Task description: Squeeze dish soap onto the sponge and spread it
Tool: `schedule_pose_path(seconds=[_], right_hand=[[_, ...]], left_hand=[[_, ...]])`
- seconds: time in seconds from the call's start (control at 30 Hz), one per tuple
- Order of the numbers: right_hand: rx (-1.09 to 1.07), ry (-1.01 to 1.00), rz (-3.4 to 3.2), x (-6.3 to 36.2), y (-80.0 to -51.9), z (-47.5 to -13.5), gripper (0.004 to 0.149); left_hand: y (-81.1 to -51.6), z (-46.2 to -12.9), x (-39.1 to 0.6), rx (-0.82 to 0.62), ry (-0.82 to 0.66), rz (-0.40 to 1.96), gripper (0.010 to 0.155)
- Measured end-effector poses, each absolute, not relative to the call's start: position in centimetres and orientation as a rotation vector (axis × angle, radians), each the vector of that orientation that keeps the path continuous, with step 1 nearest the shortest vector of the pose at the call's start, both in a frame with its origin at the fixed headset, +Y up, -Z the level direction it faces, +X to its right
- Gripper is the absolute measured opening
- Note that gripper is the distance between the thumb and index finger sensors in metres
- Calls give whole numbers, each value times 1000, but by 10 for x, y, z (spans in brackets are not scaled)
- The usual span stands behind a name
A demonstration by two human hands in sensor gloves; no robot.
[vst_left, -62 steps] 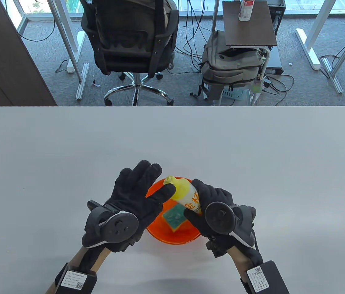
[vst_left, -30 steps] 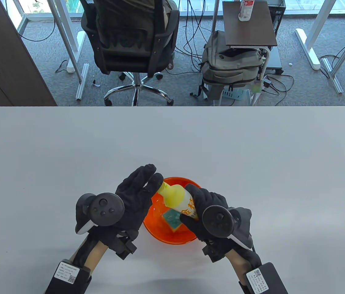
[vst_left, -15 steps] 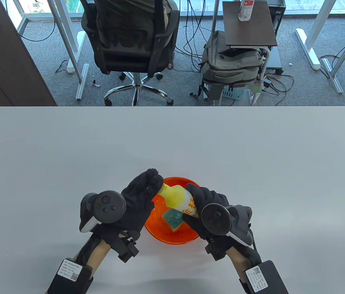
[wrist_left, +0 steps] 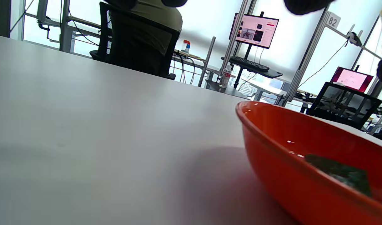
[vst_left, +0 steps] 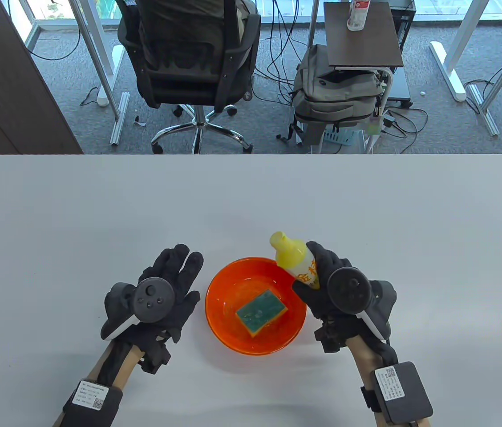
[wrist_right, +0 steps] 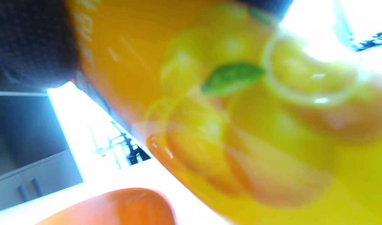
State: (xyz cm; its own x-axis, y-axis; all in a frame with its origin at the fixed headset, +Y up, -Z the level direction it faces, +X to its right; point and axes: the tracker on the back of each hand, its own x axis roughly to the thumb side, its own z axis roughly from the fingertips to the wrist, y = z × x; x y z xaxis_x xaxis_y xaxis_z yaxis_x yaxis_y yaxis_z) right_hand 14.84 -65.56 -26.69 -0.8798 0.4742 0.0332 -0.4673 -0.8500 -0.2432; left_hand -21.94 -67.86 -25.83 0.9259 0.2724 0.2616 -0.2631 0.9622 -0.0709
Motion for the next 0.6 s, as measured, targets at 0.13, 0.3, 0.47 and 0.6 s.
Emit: schedule_pose_path(seconds=[0.13,0.3,0.47,0.6], right_hand=[[-187,-319,2558,160,-662,-288,78],[-333,-274,2401,169,-668,-316,78],[-407,-158,2193,171,-678,-339,77],[-476,-180,2141,164,-690,-352,78]], left_hand=[[-689,-261,-230,-57,-238,271,70],[-696,-261,-242,-63,-201,263,69],[-700,-263,-252,-73,-171,255,68],[-703,-265,-257,-73,-159,249,67]])
